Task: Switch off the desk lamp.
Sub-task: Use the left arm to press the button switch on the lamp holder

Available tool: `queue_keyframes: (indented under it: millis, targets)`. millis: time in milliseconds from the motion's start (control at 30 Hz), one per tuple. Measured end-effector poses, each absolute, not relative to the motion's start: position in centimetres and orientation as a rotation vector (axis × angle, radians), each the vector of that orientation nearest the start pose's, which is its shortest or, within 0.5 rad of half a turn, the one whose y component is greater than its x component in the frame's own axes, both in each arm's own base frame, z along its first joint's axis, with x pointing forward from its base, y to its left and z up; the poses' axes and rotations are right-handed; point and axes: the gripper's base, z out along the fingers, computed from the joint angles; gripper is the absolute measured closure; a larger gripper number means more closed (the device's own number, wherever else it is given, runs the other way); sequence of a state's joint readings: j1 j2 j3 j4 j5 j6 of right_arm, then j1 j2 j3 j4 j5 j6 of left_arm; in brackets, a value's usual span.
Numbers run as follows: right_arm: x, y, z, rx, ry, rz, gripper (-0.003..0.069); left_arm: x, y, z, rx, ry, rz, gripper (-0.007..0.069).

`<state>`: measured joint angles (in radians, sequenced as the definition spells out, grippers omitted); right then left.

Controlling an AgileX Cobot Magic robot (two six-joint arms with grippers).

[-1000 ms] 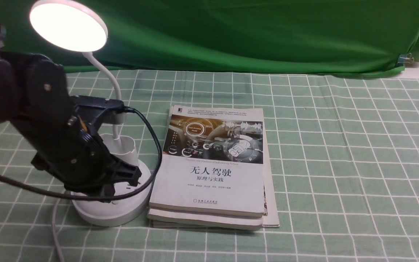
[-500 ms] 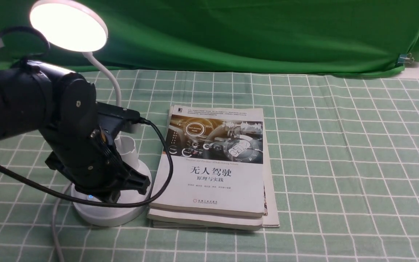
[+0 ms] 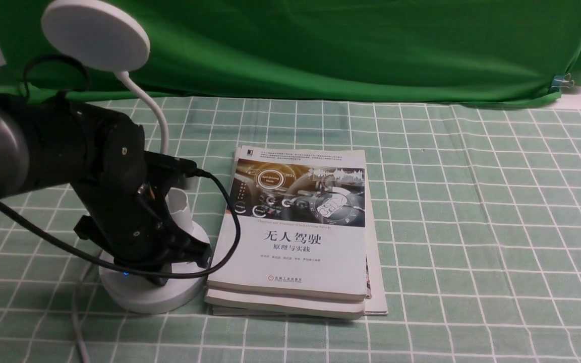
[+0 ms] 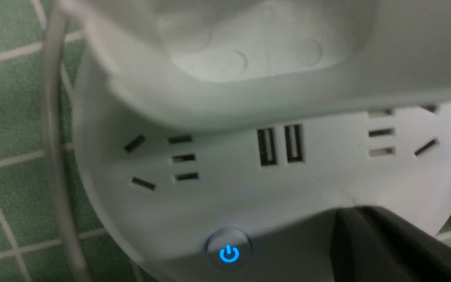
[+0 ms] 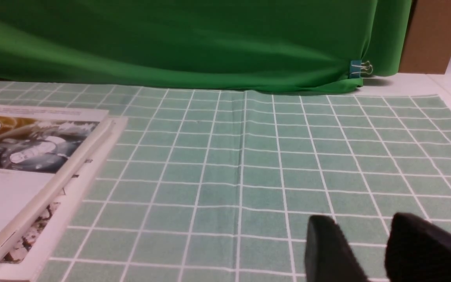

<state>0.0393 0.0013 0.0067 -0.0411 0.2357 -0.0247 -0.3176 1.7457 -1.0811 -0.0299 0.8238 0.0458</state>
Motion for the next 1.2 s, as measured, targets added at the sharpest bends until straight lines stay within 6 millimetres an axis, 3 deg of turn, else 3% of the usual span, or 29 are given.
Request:
queue_keyframes:
  millis: [200,433,567,867,1100,1200]
  targets:
    - [5.6,0.1,18.9,-0.083,1.725,-0.027,0.0417,30.5,-10.3,19.3,0.506,2.910,-0.085,0.0624]
    - [5.6,0.1,18.9,-0.083,1.725,-0.027,0.0417,29.9,-10.1,22.1,0.506,2.806,-0.119,0.0624]
    - [5.6,0.1,18.9,-0.083,1.725,-0.027,0.0417,29.9,-10.2,21.9,0.511,2.809,-0.129,0.0624]
    - [5.6,0.1,18.9,-0.083,1.725,-0.027,0.0417,30.6,-10.5,18.7,0.539,2.917,-0.113,0.0624]
    - [5.6,0.1,18.9,-0.083,1.725,-0.027,0.0417,30.5,-10.4,19.2,0.537,2.904,-0.116,0.0624]
    - [5.6,0.1,18.9,-0.083,1.725,-0.027,0.0417,30.2,-10.3,20.4,0.533,2.868,-0.118,0.0624]
